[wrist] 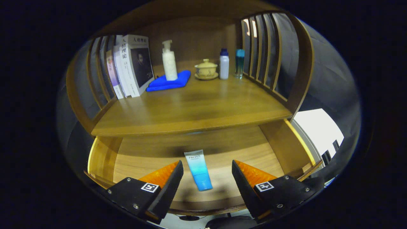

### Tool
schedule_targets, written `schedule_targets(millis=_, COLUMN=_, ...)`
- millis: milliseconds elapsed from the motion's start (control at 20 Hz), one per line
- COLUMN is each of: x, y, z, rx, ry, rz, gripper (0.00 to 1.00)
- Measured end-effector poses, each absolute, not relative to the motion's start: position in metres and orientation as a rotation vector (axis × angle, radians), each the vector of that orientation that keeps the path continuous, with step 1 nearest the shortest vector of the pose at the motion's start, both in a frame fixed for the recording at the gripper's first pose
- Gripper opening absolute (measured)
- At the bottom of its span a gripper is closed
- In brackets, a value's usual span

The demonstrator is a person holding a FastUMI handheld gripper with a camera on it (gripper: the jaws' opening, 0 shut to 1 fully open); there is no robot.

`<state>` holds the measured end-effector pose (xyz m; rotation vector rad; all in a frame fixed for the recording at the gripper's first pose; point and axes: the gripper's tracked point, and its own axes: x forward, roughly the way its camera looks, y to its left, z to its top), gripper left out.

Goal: Pull open the drawer, take out the items inside it, and place them on the countertop above the cabinet.

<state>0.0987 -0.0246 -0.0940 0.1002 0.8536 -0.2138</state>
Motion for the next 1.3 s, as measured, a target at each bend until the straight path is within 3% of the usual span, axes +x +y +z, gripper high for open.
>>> schedule_targets(millis=300, x=0.102, y=-0.028, z=-0.138, rx=0.173, ry=1.061, rz=-0.207, gripper=0.95)
schedule_targets(millis=700, x=0.098, y=-0.012, z=-0.171, rx=0.193, ry=1.193, rz=-0.156, gripper=0.9)
schedule_targets(millis=1000, x=0.097, y=-0.002, z=-0.179, rx=0.238, ry=1.205, rz=-0.157, gripper=0.68)
schedule_targets(millis=1050, x=0.098, y=-0.003, z=-0.178, rx=0.244, ry=1.201, rz=-0.161, gripper=0.59)
schedule_targets(millis=1300, x=0.103, y=-0.002, z=-0.175, rx=0.238, ry=1.154, rz=-0.182, gripper=0.46)
